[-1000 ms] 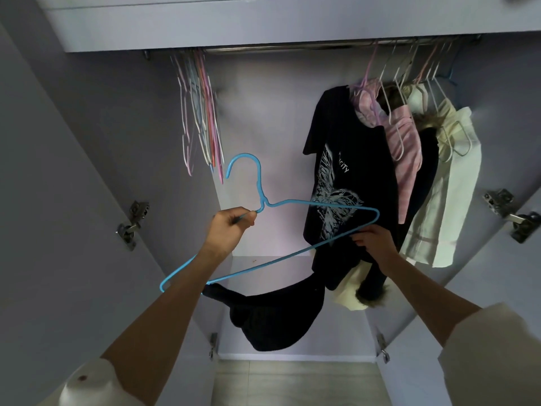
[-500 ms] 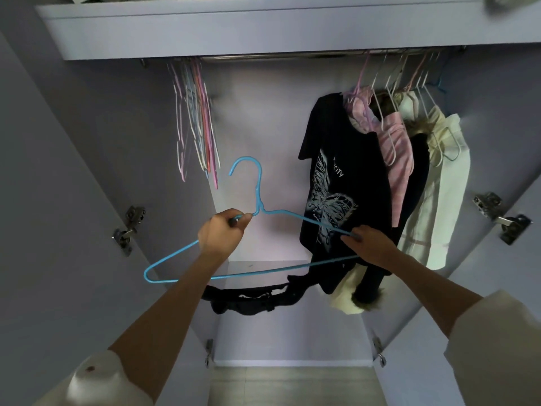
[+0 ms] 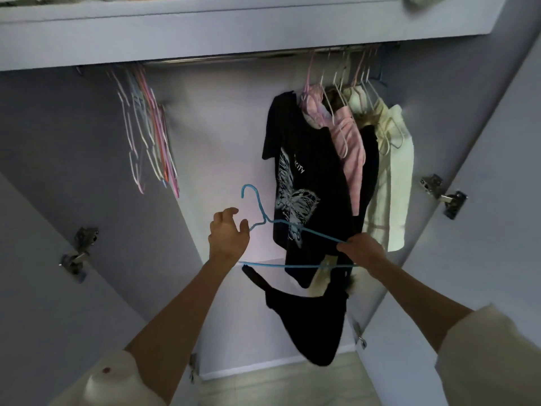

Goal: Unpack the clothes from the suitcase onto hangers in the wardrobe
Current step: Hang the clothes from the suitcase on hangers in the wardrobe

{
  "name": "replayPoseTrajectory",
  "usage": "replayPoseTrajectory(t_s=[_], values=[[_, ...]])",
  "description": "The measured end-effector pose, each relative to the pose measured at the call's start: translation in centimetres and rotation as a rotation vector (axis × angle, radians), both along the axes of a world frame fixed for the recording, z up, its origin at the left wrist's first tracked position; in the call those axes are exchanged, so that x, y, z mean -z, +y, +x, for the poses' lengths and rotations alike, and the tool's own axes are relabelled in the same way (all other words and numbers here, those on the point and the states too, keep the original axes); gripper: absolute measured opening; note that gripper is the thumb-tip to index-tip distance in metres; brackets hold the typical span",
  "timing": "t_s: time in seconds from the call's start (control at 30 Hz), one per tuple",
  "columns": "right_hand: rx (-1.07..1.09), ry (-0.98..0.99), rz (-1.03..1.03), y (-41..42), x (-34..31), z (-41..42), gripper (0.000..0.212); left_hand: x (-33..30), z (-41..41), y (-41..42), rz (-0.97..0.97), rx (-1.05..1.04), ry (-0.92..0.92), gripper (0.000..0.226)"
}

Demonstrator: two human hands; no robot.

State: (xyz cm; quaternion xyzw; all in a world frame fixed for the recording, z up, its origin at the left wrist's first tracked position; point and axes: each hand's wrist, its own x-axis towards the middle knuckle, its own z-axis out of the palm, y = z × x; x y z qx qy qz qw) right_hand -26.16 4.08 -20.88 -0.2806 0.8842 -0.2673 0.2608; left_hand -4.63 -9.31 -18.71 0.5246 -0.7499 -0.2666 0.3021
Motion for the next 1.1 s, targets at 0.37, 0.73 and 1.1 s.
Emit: replayPoseTrajectory(t_s=[0.37, 0.73, 1.1], values=[[0.08, -0.303, -0.56, -4.8, -8.3, 0.9, 0.028, -7.7, -4.5, -1.2, -0.408, 0.126, -0.104, 0.044], [0.018, -0.016, -0.719, -8.7, -12.9, -0.3, 0.029, -16.8, -6.7, -3.9, -1.179, 0.045, -0.265, 0.058], [0.212, -0.187, -0.649, -12.7, -9.9, -1.7, 0.036, -17.4, -7.0, -5.8, -1.014, -0.109, -0.509, 0.089]])
